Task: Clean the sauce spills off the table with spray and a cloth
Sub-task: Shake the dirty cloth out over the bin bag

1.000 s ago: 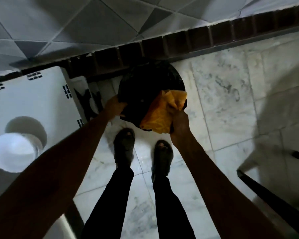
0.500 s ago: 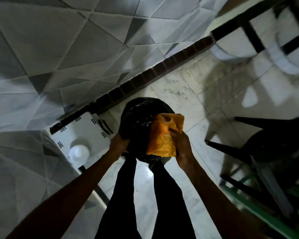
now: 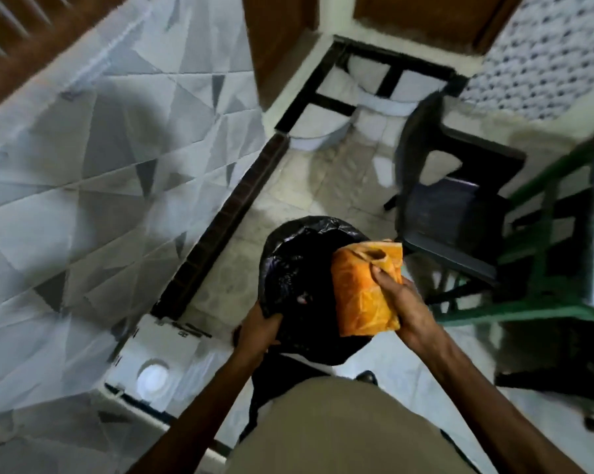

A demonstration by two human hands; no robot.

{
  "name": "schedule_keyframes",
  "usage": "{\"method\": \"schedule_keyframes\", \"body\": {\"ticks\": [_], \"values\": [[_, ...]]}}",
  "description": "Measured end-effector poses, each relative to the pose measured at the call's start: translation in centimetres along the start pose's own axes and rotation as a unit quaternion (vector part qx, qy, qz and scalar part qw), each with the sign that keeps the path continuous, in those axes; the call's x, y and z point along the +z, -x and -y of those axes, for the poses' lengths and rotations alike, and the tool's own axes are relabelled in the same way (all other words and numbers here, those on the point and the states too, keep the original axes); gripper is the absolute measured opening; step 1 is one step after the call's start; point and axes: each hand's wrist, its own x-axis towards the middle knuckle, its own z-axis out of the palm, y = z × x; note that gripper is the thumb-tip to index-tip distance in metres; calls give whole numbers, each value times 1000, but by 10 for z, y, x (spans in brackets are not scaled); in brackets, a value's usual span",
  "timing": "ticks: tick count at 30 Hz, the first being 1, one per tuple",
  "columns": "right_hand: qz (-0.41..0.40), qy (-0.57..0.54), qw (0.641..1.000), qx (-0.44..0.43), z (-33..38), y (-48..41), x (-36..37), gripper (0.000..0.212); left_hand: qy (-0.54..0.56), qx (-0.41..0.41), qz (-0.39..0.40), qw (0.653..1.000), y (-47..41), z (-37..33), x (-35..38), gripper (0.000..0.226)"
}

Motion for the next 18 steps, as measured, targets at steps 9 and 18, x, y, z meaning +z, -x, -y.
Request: {"method": "schedule_keyframes", "body": {"ticks": [9, 18], "values": [[-114, -115, 985, -56, 4, 78, -196, 50, -25, -23, 72, 997, 64, -25, 191, 28], [-217, -191, 956, -58, 20, 95, -359, 55, -84, -84, 137, 983, 55, -31, 347, 39]]}}
